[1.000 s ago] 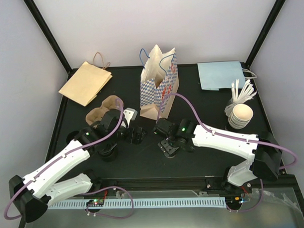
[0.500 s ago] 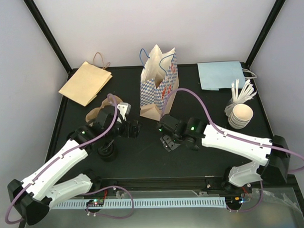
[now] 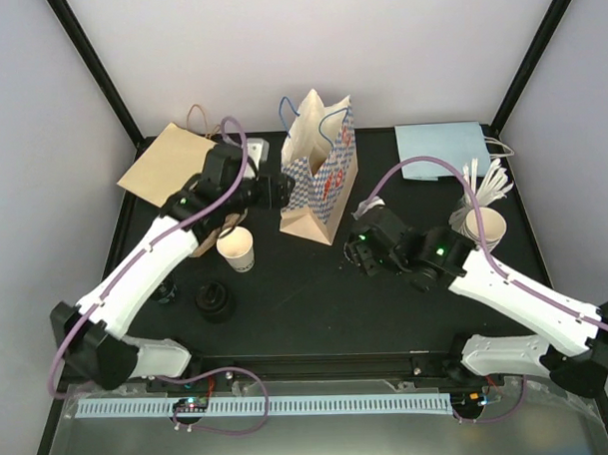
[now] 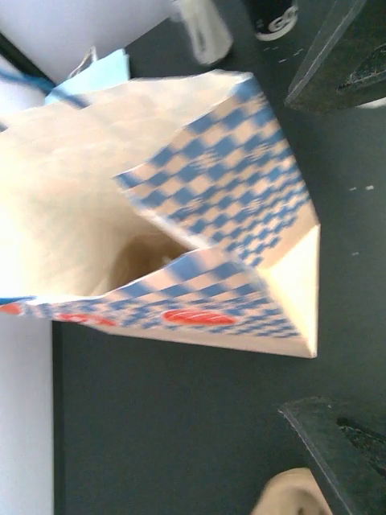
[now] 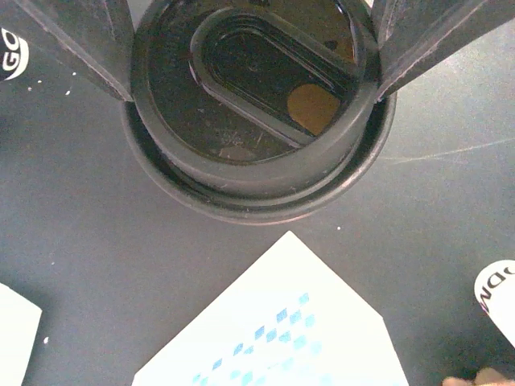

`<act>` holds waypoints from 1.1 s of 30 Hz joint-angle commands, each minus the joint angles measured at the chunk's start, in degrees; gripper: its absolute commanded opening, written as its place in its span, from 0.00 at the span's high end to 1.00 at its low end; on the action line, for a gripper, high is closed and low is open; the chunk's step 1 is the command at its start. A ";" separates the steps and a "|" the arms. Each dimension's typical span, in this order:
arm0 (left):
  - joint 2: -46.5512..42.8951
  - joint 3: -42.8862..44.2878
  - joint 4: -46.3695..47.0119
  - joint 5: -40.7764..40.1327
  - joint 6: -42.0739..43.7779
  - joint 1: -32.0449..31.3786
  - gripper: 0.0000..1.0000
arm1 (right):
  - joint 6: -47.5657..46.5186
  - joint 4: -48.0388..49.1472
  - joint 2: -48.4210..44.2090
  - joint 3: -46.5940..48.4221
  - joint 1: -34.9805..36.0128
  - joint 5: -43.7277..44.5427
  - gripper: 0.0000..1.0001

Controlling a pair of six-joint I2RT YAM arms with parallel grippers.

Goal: Pack the takeout coffee

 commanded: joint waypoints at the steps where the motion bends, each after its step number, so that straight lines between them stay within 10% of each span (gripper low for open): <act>1: 8.57 9.96 -0.43 1.41 2.53 3.49 0.03 | -1.34 0.36 -3.27 1.27 -0.58 3.47 0.25; 11: 28.89 35.95 -13.39 3.38 5.35 7.10 0.15 | -2.42 -0.46 -6.77 1.12 -1.40 5.74 0.25; 21: 35.41 43.22 -16.96 4.40 9.10 7.56 0.39 | -2.70 -1.56 -9.10 1.69 -1.66 5.97 0.26; 33: 33.22 43.86 -20.14 6.95 12.39 7.41 0.98 | -5.21 -2.09 -11.66 5.32 -1.78 6.83 0.27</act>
